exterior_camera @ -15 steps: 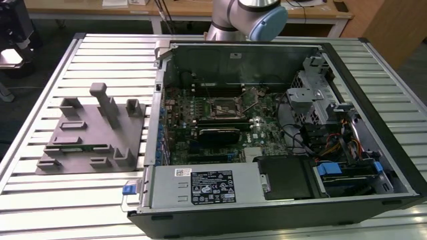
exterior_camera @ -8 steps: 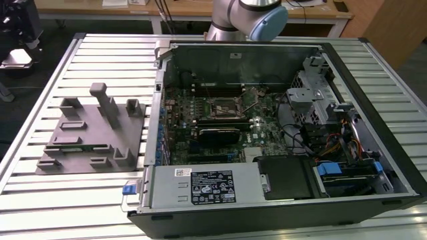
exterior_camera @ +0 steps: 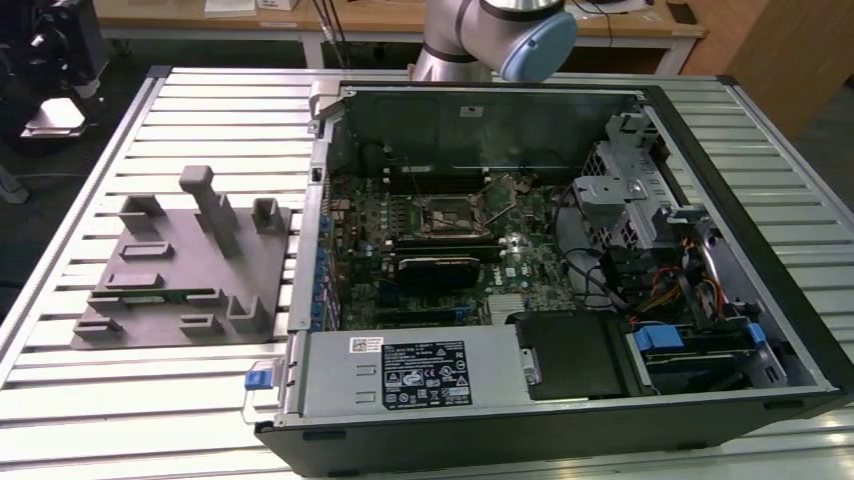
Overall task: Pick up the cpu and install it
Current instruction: 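Pick up the cpu and move it towards the insertion slot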
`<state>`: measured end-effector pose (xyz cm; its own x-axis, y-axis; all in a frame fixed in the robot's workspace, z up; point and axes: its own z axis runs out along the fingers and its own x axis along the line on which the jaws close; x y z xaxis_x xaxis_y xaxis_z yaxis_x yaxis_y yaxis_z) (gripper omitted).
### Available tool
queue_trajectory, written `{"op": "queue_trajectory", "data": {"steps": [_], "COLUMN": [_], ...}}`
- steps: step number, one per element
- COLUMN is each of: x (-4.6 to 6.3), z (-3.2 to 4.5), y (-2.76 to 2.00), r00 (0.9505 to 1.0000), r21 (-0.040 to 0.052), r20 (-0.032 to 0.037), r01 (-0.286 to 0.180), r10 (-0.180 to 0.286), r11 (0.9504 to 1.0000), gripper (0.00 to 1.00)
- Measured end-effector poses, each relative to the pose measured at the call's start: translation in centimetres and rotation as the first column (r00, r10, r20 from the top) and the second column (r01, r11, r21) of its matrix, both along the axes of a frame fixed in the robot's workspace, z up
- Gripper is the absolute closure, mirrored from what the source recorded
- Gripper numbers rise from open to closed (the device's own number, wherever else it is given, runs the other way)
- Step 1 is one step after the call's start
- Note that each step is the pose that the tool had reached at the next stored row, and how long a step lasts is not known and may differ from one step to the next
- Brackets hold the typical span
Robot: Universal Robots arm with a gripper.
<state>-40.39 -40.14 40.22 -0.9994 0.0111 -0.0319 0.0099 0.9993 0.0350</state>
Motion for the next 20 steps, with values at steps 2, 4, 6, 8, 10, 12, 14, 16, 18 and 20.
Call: {"op": "queue_trajectory", "data": {"steps": [2, 4, 6, 8, 10, 12, 14, 16, 18, 20], "x": [0.5, 0.9, 1.4, 1.9, 2.4, 2.9, 3.4, 3.9, 4.4, 4.9], "z": [0.00, 0.00, 0.00, 0.00, 0.00, 0.00, 0.00, 0.00, 0.00, 0.01], "y": [0.00, 0.00, 0.00, 0.00, 0.00, 0.00, 0.00, 0.00, 0.00, 0.00], "r00": [1.0000, 1.0000, 1.0000, 1.0000, 1.0000, 1.0000, 1.0000, 1.0000, 1.0000, 1.0000], "r21": [0.0000, 0.0000, 0.0000, 0.0000, 0.0000, 0.0000, 0.0000, 0.0001, 0.0000, 0.0000], "r20": [0.0000, 0.0000, -0.0001, 0.0000, 0.0001, 0.0000, 0.0000, 0.0001, 0.0000, -0.0001], "r01": [0.000, 0.000, 0.000, 0.000, 0.000, 0.000, 0.000, 0.000, 0.000, 0.000], "r10": [0.000, 0.000, 0.000, 0.000, 0.000, 0.000, 0.000, 0.000, 0.000, 0.000], "r11": [1.0000, 1.0000, 1.0000, 1.0000, 1.0000, 1.0000, 1.0000, 1.0000, 1.0000, 1.0000], "gripper": [0.46, 0.46, 0.46, 0.46, 0.46, 0.46, 0.46, 0.46, 0.46, 0.46]}}
